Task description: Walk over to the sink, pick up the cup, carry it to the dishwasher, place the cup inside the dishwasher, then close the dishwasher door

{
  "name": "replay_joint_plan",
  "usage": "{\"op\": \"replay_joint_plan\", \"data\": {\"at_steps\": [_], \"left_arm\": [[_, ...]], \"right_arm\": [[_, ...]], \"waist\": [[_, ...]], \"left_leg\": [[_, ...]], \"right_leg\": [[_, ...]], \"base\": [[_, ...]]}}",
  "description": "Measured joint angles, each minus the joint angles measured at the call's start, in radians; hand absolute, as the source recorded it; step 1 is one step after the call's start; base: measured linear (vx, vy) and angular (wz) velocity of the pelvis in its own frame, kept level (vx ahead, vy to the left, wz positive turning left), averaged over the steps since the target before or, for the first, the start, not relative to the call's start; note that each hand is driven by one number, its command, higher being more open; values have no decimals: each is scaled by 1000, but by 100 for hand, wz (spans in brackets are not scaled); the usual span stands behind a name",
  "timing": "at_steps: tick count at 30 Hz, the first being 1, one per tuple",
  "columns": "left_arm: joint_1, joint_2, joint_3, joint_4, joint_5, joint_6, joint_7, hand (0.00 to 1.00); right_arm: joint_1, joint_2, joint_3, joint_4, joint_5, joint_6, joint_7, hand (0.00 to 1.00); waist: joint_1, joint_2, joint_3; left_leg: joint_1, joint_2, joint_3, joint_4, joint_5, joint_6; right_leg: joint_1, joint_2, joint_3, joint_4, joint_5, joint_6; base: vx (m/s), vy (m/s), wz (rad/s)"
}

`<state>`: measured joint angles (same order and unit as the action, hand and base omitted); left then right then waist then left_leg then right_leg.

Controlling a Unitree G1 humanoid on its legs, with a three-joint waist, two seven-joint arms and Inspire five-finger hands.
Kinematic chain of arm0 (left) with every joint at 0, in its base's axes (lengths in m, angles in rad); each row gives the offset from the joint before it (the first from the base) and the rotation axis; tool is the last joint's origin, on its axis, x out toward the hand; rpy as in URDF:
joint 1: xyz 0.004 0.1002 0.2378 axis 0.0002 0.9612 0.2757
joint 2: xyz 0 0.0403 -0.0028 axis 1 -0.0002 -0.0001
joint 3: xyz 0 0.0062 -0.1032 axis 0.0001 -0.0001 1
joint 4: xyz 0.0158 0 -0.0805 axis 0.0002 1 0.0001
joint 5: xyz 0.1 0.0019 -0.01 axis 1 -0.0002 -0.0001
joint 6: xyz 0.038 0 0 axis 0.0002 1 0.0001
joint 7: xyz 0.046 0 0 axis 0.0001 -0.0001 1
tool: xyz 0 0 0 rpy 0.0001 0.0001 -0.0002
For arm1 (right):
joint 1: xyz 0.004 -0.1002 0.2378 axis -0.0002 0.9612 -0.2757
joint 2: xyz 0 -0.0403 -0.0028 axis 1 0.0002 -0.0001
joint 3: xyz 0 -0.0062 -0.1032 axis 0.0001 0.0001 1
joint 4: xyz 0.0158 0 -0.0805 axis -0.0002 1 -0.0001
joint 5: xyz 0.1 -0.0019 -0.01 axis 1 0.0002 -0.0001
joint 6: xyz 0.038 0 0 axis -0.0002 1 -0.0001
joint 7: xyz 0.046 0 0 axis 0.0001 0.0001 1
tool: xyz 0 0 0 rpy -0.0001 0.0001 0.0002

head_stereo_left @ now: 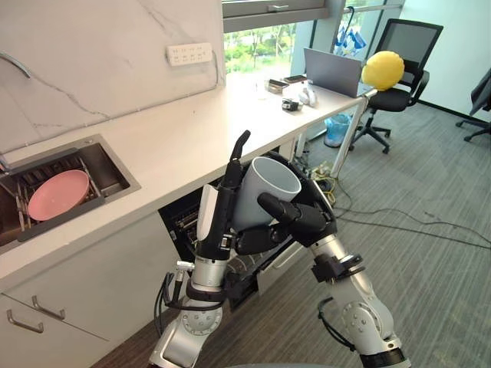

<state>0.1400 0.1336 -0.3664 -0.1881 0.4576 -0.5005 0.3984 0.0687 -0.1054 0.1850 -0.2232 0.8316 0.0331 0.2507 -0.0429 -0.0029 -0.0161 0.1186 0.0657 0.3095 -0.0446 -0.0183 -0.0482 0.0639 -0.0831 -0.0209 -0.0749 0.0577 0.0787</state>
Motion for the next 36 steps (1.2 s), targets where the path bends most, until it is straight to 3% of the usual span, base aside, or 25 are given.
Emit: {"op": "replay_joint_plan", "data": {"at_steps": [11, 20, 27, 30, 36], "left_arm": [[10, -3, 18, 30, 36, -2, 1, 100], [15, -39, 53, 30, 52, -49, 15, 100], [24, -69, 191, -4, 19, -86, 101, 100], [33, -70, 204, -16, -5, -92, 123, 100], [53, -74, 187, -16, -7, -97, 113, 100]], "right_arm": [[23, 75, -2, 88, 91, 0, 25, 0], [46, 141, -26, 111, 176, 0, 22, 0], [99, 165, -184, 160, 317, -80, -44, 0], [107, 165, -204, 159, 344, -117, -63, 0], [106, 165, -192, 157, 390, -116, -62, 0]], "waist": [[0, 0, 7], [2, 2, 26], [3, 3, 41], [2, 3, 41], [5, 3, 41]], "left_leg": [[7, -4, -3, -21, 12, 2], [7, -4, -3, -24, 12, 2], [7, -3, -2, -24, 12, 2], [7, 1, -1, -24, 11, 1], [7, 2, -1, -24, 11, 1]], "right_leg": [[0, -1, -4, 0, 0, 0], [0, -1, -6, 0, -1, 1], [-1, -1, -5, -1, -2, 1], [-1, 0, -4, -4, -2, 1], [0, 0, -4, -5, -1, 1]], "base": [[-17, -18, 0], [-14, -17, 0], [-31, -33, 0], [-6, -24, -1], [0, 0, 0]]}}
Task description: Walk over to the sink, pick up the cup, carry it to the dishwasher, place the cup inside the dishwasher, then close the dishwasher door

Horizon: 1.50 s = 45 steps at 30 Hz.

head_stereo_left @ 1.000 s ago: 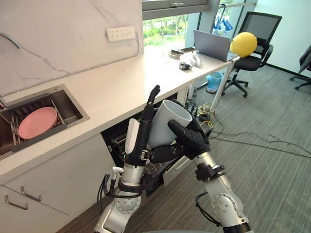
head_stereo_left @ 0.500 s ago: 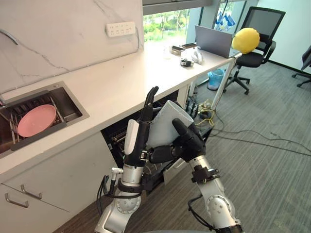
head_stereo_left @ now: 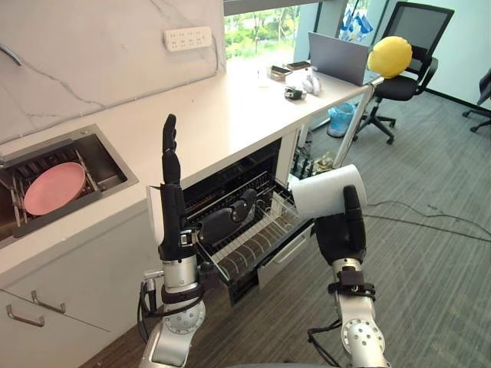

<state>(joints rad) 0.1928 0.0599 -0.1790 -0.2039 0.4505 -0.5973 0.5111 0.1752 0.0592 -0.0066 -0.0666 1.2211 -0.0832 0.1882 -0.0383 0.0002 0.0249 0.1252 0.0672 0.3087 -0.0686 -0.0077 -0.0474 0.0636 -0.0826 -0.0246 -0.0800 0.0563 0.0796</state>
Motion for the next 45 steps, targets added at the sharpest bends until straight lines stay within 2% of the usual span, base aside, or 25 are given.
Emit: {"op": "replay_joint_plan", "data": {"at_steps": [7, 10, 12, 15, 18, 20, 21, 24, 27, 29, 32, 35, 39, 42, 45], "left_arm": [[19, -3, 4, 0, -60, 1, -34, 100], [43, -12, 17, 0, -104, 21, -31, 100], [62, -20, 36, 0, -210, 16, -70, 100], [89, -45, 83, -2, -495, 6, -290, 100], [142, -40, 108, -37, -892, 55, -703, 100], [158, -36, 111, -63, -958, 68, -819, 100], [159, -36, 111, -81, -971, 74, -848, 100], [156, -28, 112, -139, -960, 116, -850, 100], [161, -19, 125, -149, -833, 169, -682, 100], [170, -23, 160, -141, -818, 201, -630, 100], [200, -30, 232, -140, -825, 258, -624, 100], [230, -29, 266, -138, -825, 319, -656, 100], [253, 12, 277, -87, -849, 439, -808, 100], [273, 49, 249, -20, -842, 499, -876, 100], [292, 53, 247, -10, -842, 541, -904, 100]], "right_arm": [[0, 0, 1, -40, 4, -2, 0, 0], [7, -1, -25, -40, 4, 3, 3, 0], [16, -1, -37, -40, 3, 6, 7, 0], [29, -2, -60, -40, 3, 18, 11, 0], [31, -6, -92, -33, -10, 42, 21, 0], [31, -9, -108, -29, -32, 60, 32, 0], [31, -10, -114, -26, -45, 69, 33, 0], [31, -22, -128, -12, -104, 95, 33, 0], [27, -56, -161, 18, -198, 106, 30, 0], [17, -81, -184, 55, -264, 112, 26, 0], [-22, -123, -233, 156, -329, 117, -10, 0], [-46, -164, -264, 228, -366, 119, -42, 0], [-133, -222, -265, 317, -396, 120, -64, 0], [-193, -251, -263, 377, -403, 122, -75, 0], [-233, -284, -263, 432, -432, 123, -84, 0]], "waist": [[2, 0, 0], [11, 1, 0], [15, 1, 1], [23, 2, 1], [24, 3, 1], [26, 2, 1], [26, 3, 1], [25, 3, 1], [28, 3, 1], [37, 2, 2], [64, 0, 10], [84, -2, 16], [104, -11, 55], [107, -15, 72], [112, -24, 84]], "left_leg": [[-1, 0, -2, 1, 0, 0], [-3, 0, -8, 2, 0, 0], [-5, 0, -14, 2, 0, 0], [-12, -1, -30, 4, 1, 2], [-18, -6, -51, 4, 3, 4], [-21, -9, -58, 4, 4, 5], [-22, -10, -62, 4, 4, 5], [-25, -14, -83, 5, 6, 8], [-47, -23, -130, 5, 18, 15], [-58, -29, -158, 1, 28, 17], [-69, -36, -199, -2, 43, 21], [-71, -44, -243, -15, 58, 22], [-82, -56, -293, -21, 73, 31], [-87, -62, -317, -22, 87, 35], [-100, -67, -343, -21, 104, 30]], "right_leg": [[1, 0, -2, 0, 0, 0], [3, -1, -8, 0, 0, 0], [7, -2, -15, -2, 0, 0], [9, -5, -32, -2, -1, 1], [13, -10, -52, -2, -6, 3], [14, -13, -59, -2, -7, 4], [15, -15, -64, -2, -8, 5], [24, -21, -87, -2, -11, 8], [29, -29, -136, -2, -13, 10], [29, -34, -161, -2, -14, 12], [36, -40, -204, 6, -16, 15], [46, -48, -249, 23, -27, 20], [47, -63, -295, 62, -48, 23], [43, -71, -322, 94, -64, 23], [40, -76, -346, 98, -64, 24]], "base": [[0, 0, 0], [0, 0, 5], [0, 0, 10], [-21, -25, 15], [-28, -32, 18], [-16, -20, 12], [-24, -27, 14], [-27, -27, 21], [-40, -33, 43], [-46, -32, 41], [-64, -32, 45], [-70, -19, 51], [-110, -8, 36], [-86, -1, 31], [-25, 5, 27]]}}
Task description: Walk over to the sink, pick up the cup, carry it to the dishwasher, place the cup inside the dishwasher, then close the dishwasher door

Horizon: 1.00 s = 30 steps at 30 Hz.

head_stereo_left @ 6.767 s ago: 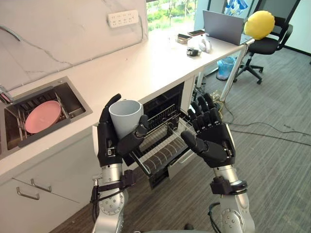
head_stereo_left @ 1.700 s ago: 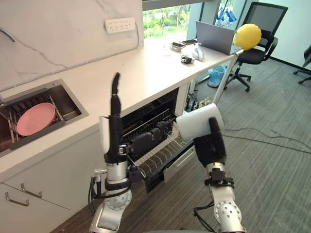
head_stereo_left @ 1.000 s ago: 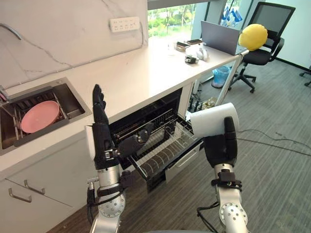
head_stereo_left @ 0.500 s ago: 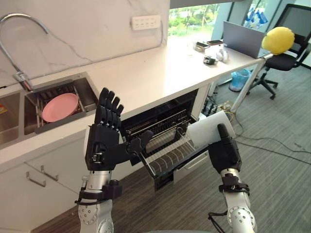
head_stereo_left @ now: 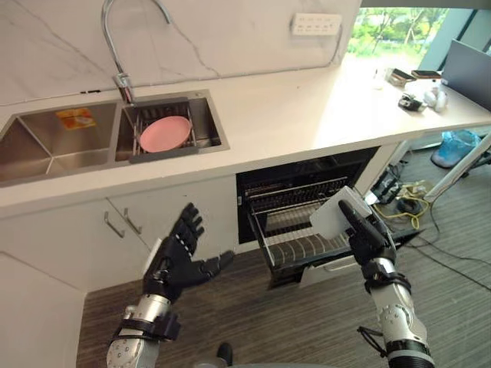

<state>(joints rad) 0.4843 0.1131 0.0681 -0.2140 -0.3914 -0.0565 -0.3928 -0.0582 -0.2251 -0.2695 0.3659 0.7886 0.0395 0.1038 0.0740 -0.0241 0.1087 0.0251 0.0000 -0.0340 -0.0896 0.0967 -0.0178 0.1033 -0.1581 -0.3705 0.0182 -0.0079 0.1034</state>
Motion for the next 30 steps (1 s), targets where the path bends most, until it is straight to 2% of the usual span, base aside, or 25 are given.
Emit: {"op": "replay_joint_plan", "data": {"at_steps": [6, 10, 12, 13, 17, 19, 22, 23, 24, 26, 30], "left_arm": [[-11, 42, -10, 104, 52, 47, 9, 100], [-17, 44, -8, 218, 117, 56, 97, 100], [-37, 46, 3, 300, 117, 56, 160, 100], [-54, 46, 23, 365, 116, 56, 195, 100], [-58, 47, 70, 420, 170, 49, 245, 100], [-60, 50, 85, 432, 201, 18, 278, 100], [-98, 67, 84, 464, 234, -14, 301, 100], [-113, 70, 84, 467, 234, -22, 303, 100], [-126, 73, 82, 473, 221, -36, 294, 100], [-149, 74, 81, 508, 199, -40, 281, 100], [-167, 77, 78, 536, 161, -43, 281, 100]], "right_arm": [[-82, -33, 22, 135, -46, 10, -25, 0], [-133, -64, 49, 187, -86, 18, -38, 0], [-159, -78, 62, 222, -93, 18, -47, 0], [-179, -78, 76, 254, -115, 18, -55, 0], [-210, -81, 110, 308, -151, 38, -72, 0], [-259, -92, 111, 340, -164, 52, -75, 0], [-366, -124, 122, 368, -178, 60, -76, 0], [-422, -144, 125, 375, -205, 65, -76, 0], [-522, -185, 139, 405, -255, 67, -74, 0], [-576, -231, 167, 447, -297, 67, -72, 0], [-643, -243, 195, 526, -352, 68, -82, 0]], "waist": [[23, -1, 1], [33, -1, 8], [46, -3, 26], [49, -6, 38], [67, -26, 69], [92, -41, 99], [103, -44, 153], [107, -43, 176], [114, -41, 228], [133, -40, 261], [138, -40, 300]], "left_leg": [[-10, -2, -21, 4, 7, 3], [-19, -1, -36, 0, 6, 5], [-20, -1, -43, 0, 16, -4], [-27, -1, -52, 0, 21, -3], [-49, 0, -63, 5, 29, -2], [-80, 3, -64, 17, 31, -3], [-134, 11, -60, 52, 29, -5], [-168, 15, -57, 69, 28, -6], [-208, 23, -47, 91, 25, -3], [-238, 30, -37, 103, 25, -3], [-287, 40, -35, 124, 34, -15]], "right_leg": [[5, -1, -18, 0, 1, 0], [5, 2, -32, 0, -1, -3], [5, 4, -38, 1, -3, -6], [2, 5, -47, 1, -3, -6], [-11, 7, -59, 1, 0, -9], [-37, 11, -59, 1, 8, -15], [-80, 19, -51, 1, 25, -25], [-109, 23, -48, 1, 35, -32], [-146, 29, -36, 1, 50, -39], [-178, 33, -24, 4, 58, -46], [-228, 39, -20, 16, 61, -52]], "base": [[-16, 0, 12], [-28, -11, 11], [-41, -16, 11], [-40, -17, 16], [-15, -12, 11], [0, 0, 0], [-80, -2, -8], [-175, -10, -22], [-188, -12, -27], [-98, -13, -21], [-24, -28, -8]]}}
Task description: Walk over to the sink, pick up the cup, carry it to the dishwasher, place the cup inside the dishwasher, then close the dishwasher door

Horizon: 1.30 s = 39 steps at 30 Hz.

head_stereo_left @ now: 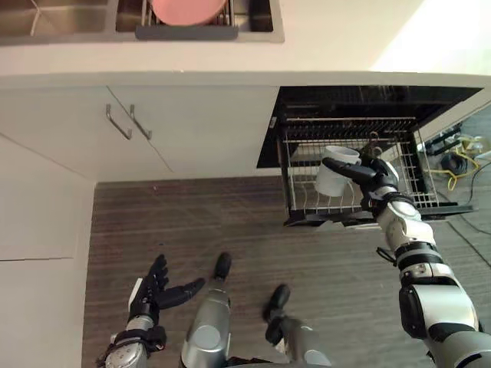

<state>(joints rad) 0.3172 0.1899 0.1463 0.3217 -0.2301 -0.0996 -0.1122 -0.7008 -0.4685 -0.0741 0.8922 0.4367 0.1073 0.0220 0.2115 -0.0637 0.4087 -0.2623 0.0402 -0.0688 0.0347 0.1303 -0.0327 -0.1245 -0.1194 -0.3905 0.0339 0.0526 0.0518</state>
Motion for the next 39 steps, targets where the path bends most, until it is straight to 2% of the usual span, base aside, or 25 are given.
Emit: {"op": "replay_joint_plan", "data": {"at_steps": [4, 10, 15, 25, 26, 32, 39], "left_arm": [[-48, 14, -8, 5, -27, 0, -4, 100], [-103, 19, -18, 35, -67, 0, -5, 100], [-106, -6, -19, 39, -96, 1, -1, 100], [-128, -58, -19, 34, -124, 8, -8, 100], [-130, -59, -19, 34, -126, 8, -9, 100], [-136, -71, -17, 30, -133, 12, -3, 100], [-138, -95, -17, 7, -132, 36, -2, 100]], "right_arm": [[-77, -7, 4, 72, -38, 21, -4, 0], [-211, -40, 45, 102, -54, 29, -2, 0], [-274, -64, 74, 102, -86, 29, -1, 0], [-348, -60, 172, 49, -97, 45, 13, 0], [-351, -59, 173, 40, -103, 45, 12, 100], [-365, -42, 177, 18, -106, 53, -6, 100], [-363, -27, 176, 5, -67, 86, 3, 100]], "waist": [[14, 5, 23], [22, 34, 40], [38, 52, 56], [56, 58, 65], [57, 58, 65], [60, 54, 67], [60, 52, 67]], "left_leg": [[-53, 12, 2, 30, -7, -4], [-143, 26, 0, 111, -37, -11], [-189, 32, 0, 135, -46, -12], [-253, 51, -19, 185, -69, -28], [-258, 52, -21, 187, -69, -29], [-280, 66, -30, 212, -81, -43], [-264, 71, -30, 212, -81, -44]], "right_leg": [[-42, 11, 2, 0, 6, -8], [-101, 25, 4, 9, 10, -15], [-145, 27, 4, 24, 3, -21], [-223, 18, -56, 135, -65, -34], [-228, 18, -60, 142, -70, -35], [-247, 18, -99, 180, -93, -45], [-229, 19, -110, 185, -95, -47]], "base": [[4, -30, -8], [-6, -23, -6], [-1, -7, -5], [1, -3, 1], [1, -23, 9], [3, -19, 0], [0, 0, 0]]}}
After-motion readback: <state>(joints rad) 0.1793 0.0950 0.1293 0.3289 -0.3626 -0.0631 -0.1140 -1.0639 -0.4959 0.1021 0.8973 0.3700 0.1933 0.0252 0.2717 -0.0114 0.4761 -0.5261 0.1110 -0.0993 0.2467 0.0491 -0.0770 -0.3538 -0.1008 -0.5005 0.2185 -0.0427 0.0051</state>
